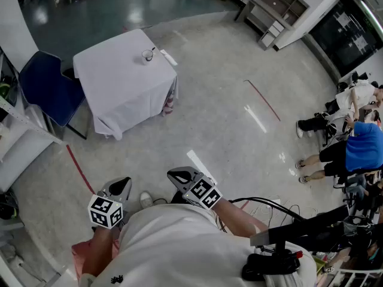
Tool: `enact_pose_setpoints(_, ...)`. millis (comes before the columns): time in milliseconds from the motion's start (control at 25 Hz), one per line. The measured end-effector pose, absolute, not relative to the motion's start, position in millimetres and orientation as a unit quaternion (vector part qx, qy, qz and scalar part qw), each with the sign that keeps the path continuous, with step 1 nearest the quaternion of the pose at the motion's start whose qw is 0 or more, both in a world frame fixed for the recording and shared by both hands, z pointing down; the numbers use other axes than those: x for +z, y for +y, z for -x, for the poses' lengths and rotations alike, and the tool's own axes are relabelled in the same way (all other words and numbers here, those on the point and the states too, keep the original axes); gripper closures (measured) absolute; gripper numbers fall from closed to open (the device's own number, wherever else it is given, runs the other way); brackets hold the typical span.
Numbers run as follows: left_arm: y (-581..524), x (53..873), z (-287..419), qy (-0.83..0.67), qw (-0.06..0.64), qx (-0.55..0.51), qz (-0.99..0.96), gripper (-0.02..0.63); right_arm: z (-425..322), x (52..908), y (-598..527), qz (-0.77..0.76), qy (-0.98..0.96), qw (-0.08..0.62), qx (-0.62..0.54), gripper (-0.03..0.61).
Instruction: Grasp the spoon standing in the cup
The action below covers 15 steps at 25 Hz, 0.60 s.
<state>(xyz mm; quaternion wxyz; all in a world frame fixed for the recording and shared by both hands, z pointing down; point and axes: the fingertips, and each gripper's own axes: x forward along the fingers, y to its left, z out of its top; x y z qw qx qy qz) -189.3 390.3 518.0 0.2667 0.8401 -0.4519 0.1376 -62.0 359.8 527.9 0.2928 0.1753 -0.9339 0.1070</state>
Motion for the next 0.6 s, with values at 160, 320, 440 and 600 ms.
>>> enact_pose_setpoints(160,379.3,525.5,206.3,-0.436,0.263,0.148,-0.848,0.601,77.1,527.5,352.4,-0.194,-0.929,0.292,0.117,0.572)
enact_pose_setpoints(320,352.7,531.5,196.5,-0.428,0.262,0.151,-0.852,0.601,60.3,532.9,324.8,-0.209,-0.925,0.293,0.122,0.572)
enact_pose_setpoints(440,326.7,538.7,194.6,-0.42,0.267,0.154,-0.854,0.601,58.0,542.5,290.7,-0.23,-0.92,0.287,0.133,0.571)
enact_pose_setpoints(600,267.6,537.5,186.4,-0.418,0.265,0.169,-0.852,0.601,50.8,542.6,223.9,-0.251,-0.922,0.255,0.149,0.569)
